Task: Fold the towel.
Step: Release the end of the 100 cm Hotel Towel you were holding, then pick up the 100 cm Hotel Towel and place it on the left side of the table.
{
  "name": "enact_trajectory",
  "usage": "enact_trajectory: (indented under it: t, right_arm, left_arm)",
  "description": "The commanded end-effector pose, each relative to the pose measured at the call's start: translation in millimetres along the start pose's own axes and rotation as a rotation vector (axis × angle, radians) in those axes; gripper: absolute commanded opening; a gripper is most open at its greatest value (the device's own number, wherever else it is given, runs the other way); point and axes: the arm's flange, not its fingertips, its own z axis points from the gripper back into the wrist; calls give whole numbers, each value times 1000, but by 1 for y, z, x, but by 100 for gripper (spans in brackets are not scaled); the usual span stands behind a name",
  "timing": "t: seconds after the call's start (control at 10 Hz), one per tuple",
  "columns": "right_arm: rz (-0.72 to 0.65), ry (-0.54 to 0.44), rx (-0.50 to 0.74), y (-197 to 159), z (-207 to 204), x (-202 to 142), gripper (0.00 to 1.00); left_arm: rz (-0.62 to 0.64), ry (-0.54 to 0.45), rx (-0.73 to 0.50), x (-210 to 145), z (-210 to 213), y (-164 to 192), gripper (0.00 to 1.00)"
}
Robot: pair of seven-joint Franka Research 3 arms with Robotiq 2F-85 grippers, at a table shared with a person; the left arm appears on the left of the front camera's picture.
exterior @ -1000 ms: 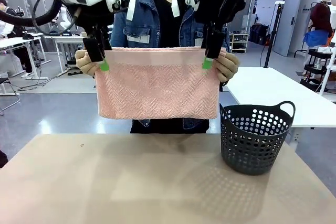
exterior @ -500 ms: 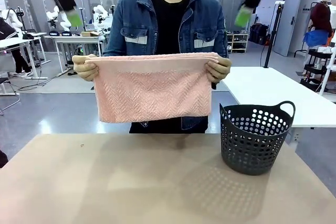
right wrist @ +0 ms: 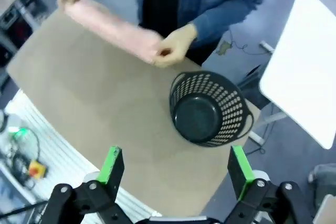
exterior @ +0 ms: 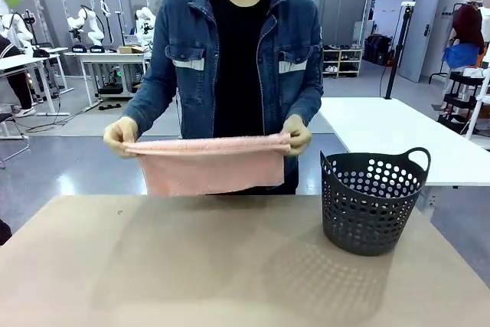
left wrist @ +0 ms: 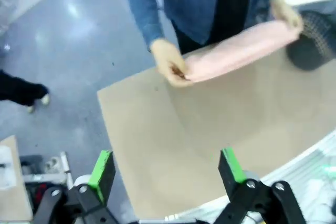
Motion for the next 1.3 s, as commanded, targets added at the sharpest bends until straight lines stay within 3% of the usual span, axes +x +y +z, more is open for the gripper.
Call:
enact_trajectory:
  t: [0.0,0.1,0.2,1.2]
  right_arm:
    - [-21,-29,-15,14,-20,-20,100]
    - [-20,-8,-21,11,-20,-19,100]
    - [-18,-25,-14,2,-3,-10,100]
    - [-18,-25,-14,2,-3,-10,100]
  left_arm:
    - [29,-8,37,-16,-17,-10,100]
    - [-15,1,22,-15,-19,-12,100]
    - [26,-1,15,-12,-5,4,100]
    - [26,-1,15,-12,-5,4,100]
